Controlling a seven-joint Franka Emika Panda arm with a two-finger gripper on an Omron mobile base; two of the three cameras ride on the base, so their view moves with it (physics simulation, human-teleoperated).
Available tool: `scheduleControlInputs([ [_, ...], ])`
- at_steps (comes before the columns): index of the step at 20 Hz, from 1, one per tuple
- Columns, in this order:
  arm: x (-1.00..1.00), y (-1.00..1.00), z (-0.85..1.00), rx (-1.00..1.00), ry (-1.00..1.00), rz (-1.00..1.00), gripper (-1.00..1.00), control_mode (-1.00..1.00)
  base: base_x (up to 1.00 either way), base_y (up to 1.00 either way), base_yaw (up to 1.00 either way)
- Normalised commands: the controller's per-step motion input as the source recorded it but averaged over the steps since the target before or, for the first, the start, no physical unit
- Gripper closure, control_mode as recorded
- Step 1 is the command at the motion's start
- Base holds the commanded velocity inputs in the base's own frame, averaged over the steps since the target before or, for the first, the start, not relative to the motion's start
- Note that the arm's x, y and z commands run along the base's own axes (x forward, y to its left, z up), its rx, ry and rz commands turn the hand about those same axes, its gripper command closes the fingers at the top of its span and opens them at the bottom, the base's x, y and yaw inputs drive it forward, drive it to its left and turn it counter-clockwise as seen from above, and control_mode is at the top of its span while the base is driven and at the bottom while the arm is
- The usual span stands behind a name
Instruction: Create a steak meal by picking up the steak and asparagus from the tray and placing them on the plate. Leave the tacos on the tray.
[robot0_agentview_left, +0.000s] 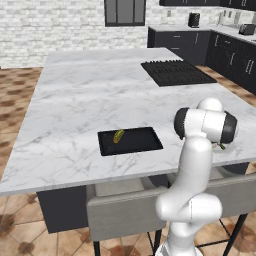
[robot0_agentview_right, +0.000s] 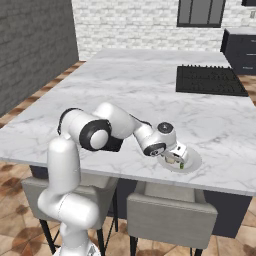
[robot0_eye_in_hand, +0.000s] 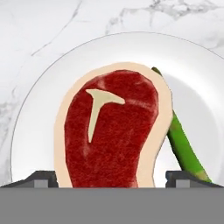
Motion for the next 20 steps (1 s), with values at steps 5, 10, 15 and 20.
scheduleControlInputs([
  [5, -0.20, 0.00, 0.60, 0.00, -0.14, 0.00, -1.00, -1.00, 0.00, 0.00, 0.00],
  [10, -0.59, 0.00, 0.58, 0.00, -0.07, 0.00, -1.00, -1.00, 0.00, 0.00, 0.00],
  [15, -0.81, 0.08, 0.47, -0.02, -0.04, 0.01, -1.00, -1.00, 0.00, 0.00, 0.00],
  [20, -0.64, 0.26, 0.64, -0.04, -0.13, 0.06, -1.00, -1.00, 0.00, 0.00, 0.00],
])
